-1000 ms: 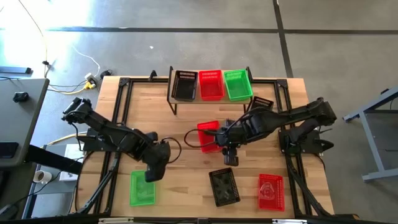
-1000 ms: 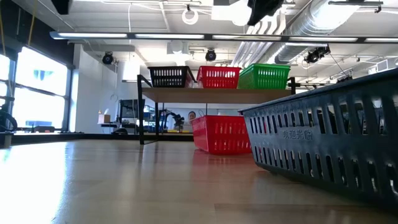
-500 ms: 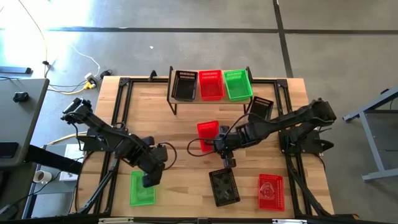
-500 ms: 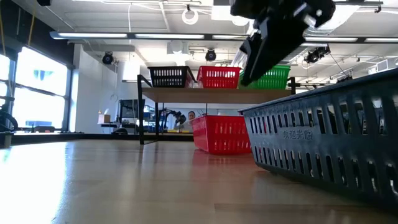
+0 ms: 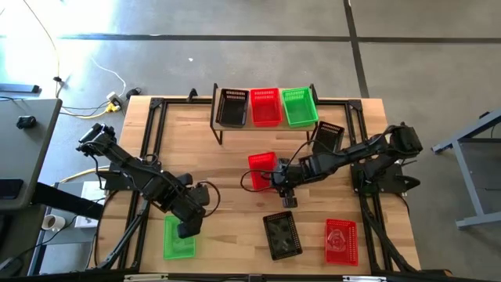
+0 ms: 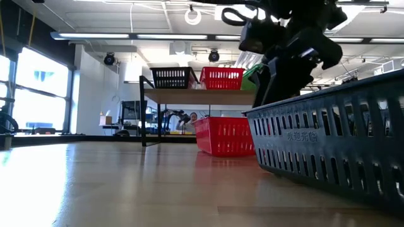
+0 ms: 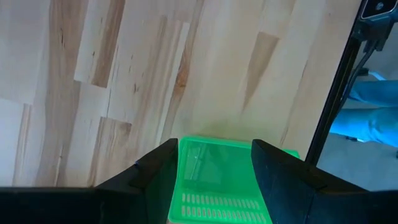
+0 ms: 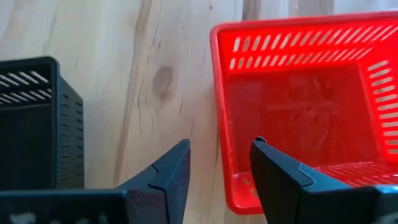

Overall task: Stack baskets on shelf by color
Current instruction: Stack the top red bin on the red bin on the shelf

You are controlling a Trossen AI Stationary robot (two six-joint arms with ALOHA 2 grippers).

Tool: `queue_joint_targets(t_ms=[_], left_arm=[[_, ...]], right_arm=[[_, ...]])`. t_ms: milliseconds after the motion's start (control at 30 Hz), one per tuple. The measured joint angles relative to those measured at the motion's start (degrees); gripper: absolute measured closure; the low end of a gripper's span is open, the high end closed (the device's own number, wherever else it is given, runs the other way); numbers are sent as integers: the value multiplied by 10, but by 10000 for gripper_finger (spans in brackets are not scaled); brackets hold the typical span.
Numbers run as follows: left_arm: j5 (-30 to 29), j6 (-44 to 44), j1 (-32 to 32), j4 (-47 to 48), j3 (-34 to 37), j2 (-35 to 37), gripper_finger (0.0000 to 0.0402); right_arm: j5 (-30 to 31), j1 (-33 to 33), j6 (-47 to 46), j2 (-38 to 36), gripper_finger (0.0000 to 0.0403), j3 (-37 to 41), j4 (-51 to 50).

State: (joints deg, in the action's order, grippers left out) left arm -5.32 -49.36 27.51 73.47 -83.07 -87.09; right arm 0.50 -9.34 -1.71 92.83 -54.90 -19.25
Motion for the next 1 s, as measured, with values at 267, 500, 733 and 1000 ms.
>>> queue_joint_targets(t_ms=[267,500,733,1000], left_arm=[[0,0,-1,0,0,0,206],[0,0,-1,-1,0,0,206],[-2,0,-1,-1,0,0,206],[-3,0,-1,-1,0,0,206]], right_arm=[[7,0,24,21,254,5,6],[10,0,18,36,288,5,7],[0,-2,17,35,393,1,4],[-27,-12,20,35,398,-67,-53]])
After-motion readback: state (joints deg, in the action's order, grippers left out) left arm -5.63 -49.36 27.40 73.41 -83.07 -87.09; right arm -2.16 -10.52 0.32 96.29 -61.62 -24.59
